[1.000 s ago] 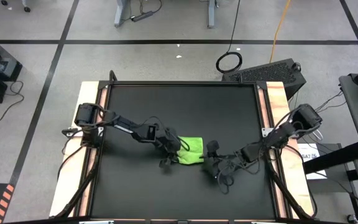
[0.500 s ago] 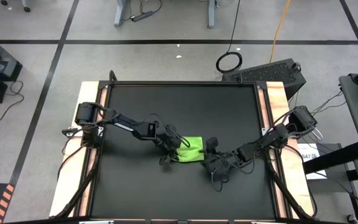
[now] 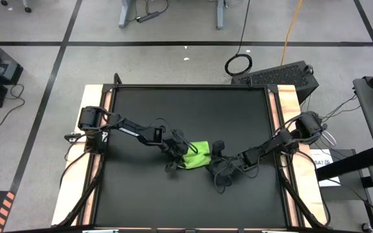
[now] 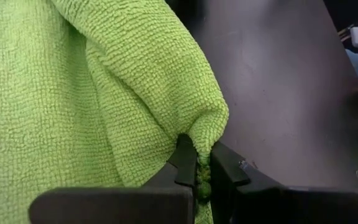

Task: Roll towel into tight, uniform cylinder
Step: Roll the green towel

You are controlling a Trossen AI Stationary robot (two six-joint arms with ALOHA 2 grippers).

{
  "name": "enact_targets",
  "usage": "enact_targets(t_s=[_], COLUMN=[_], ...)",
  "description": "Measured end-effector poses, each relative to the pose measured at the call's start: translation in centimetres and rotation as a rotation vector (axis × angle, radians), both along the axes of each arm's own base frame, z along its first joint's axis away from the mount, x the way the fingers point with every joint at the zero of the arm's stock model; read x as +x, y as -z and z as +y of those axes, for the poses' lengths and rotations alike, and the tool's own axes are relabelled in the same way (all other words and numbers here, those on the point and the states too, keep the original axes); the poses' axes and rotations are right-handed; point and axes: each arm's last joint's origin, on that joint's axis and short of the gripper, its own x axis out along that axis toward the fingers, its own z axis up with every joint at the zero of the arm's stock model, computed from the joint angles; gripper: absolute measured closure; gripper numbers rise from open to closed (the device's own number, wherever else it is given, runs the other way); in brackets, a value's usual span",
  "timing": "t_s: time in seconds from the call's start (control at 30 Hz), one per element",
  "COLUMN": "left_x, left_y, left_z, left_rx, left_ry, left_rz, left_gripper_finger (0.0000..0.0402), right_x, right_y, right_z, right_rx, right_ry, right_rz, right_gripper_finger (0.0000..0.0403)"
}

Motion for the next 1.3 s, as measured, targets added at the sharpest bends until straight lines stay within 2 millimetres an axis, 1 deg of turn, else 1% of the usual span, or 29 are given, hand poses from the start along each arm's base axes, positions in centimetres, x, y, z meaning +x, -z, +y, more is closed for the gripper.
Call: enact_targets(t_s=[0.1, 0.2, 0.33, 0.37, 0.4, 0.43, 0.57, 0.77, 0.87, 0.97, 1.03, 1.13, 1.23, 1.3], left_x=[-0.1, -0.1, -0.1, -0.1, -0.1, -0.1, -0.1, -0.2, -0.3, -0.7, -1.0, -1.5, -1.9, -2.3], left_y=[0.0, 0.0, -0.1, -0.1, -0.1, -0.1, -0.2, -1.5, -2.7, -4.1, -5.1, -6.1, -6.3, -5.8], left_z=[0.0, -0.1, -0.1, -0.1, -0.1, -0.1, -0.2, -0.3, -0.6, -1.2, -2.1, -4.1, -6.8, -8.5], left_rx=[-0.015, -0.028, -0.035, -0.035, -0.036, -0.038, -0.041, -0.023, 0.050, 0.198, 0.304, 0.440, 0.593, 0.704], left_ry=[0.016, 0.047, 0.060, 0.061, 0.062, 0.063, 0.067, 0.085, 0.037, 0.008, 0.016, 0.052, 0.122, 0.170], left_rz=[0.005, -0.004, -0.010, -0.010, -0.010, -0.010, -0.015, -0.066, -0.100, -0.148, -0.196, -0.263, -0.330, -0.352], left_gripper_finger=[0.0384, 0.0384, 0.0378, 0.0375, 0.0370, 0.0365, 0.0332, 0.0249, 0.0218, 0.0211, 0.0211, 0.0210, 0.0210, 0.0210], right_x=[0.0, 0.0, 0.2, 0.2, 0.2, 0.3, 0.5, 0.7, 0.7, 0.7, 0.7, 0.7, 0.7, 0.7], right_y=[0.1, 0.3, 0.5, 0.6, 0.6, 0.6, 0.5, -0.1, -0.4, -0.6, -0.6, -0.6, -0.6, -0.7], right_z=[-0.2, -0.7, -1.8, -2.0, -2.2, -2.4, -3.2, -4.5, -5.1, -5.6, -6.0, -6.5, -6.9, -7.2], right_rx=[0.024, 0.072, 0.193, 0.223, 0.250, 0.281, 0.423, 0.662, 0.759, 0.843, 0.900, 0.963, 1.006, 1.028], right_ry=[0.025, 0.066, 0.088, 0.092, 0.092, 0.097, 0.127, 0.162, 0.156, 0.155, 0.151, 0.150, 0.139, 0.134], right_rz=[0.007, 0.019, 0.064, 0.072, 0.078, 0.082, 0.090, 0.114, 0.135, 0.156, 0.173, 0.194, 0.206, 0.211], right_gripper_finger=[0.0174, 0.0247, 0.0350, 0.0373, 0.0385, 0.0389, 0.0378, 0.0390, 0.0390, 0.0390, 0.0390, 0.0390, 0.0390, 0.0390])
